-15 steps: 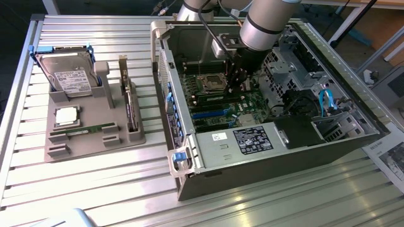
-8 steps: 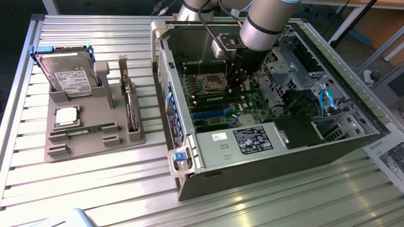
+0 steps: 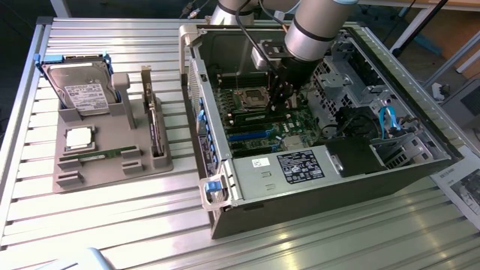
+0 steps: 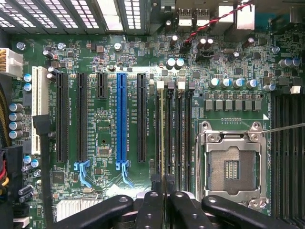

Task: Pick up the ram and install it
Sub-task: 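Insert the ram into the slot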

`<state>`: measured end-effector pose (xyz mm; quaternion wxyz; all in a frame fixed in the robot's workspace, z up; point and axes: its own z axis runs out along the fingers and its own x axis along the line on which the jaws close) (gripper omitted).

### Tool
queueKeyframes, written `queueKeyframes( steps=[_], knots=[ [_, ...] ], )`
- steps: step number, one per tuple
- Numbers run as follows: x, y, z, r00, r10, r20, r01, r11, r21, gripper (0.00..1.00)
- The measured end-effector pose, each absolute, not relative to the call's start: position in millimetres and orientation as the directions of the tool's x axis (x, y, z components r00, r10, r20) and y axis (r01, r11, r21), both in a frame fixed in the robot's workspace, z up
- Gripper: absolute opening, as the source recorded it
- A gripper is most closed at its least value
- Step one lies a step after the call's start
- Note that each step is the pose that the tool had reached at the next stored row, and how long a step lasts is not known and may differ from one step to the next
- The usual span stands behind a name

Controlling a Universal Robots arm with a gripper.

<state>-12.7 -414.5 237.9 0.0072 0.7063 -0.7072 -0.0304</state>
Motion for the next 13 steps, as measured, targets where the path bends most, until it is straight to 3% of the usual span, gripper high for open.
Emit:
queueKeyframes(
  steps=[13],
  knots=[
    [-12.5,-414.8,241.0,-0.003,-0.999,-0.032,-0.997,0.000,0.071,0.12]
  ],
)
